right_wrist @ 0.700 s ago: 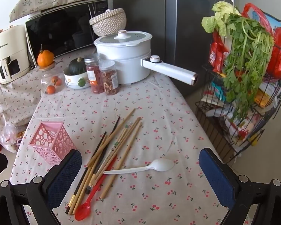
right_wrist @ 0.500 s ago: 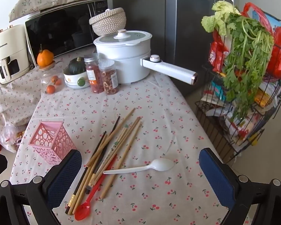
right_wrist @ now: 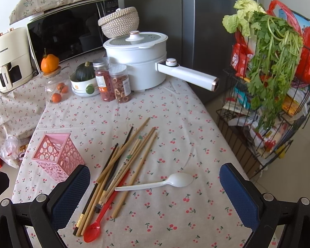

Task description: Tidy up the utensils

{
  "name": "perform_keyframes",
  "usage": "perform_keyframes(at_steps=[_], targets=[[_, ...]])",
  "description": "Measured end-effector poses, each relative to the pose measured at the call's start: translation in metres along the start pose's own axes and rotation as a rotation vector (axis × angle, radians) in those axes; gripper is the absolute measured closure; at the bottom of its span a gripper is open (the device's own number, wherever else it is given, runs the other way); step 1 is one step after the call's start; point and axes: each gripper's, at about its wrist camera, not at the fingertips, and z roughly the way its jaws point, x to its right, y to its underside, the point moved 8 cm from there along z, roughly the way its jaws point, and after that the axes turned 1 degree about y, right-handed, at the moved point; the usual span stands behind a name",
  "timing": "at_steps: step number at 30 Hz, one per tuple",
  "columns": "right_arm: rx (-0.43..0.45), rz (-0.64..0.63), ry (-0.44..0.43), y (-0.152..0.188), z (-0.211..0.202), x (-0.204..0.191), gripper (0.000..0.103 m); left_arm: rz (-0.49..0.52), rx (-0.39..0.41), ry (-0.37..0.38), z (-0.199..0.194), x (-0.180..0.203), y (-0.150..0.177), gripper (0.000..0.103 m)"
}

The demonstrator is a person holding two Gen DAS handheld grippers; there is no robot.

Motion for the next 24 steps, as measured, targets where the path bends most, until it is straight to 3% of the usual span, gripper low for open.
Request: perform_keyframes(at_steps=[24], targets=[[-0.013,0.007,-0.007,0.0022,0.0034,-0.0007,0.0,0.018,0.001,-0.003,0.001,-0.0032,0.0028,0.0]])
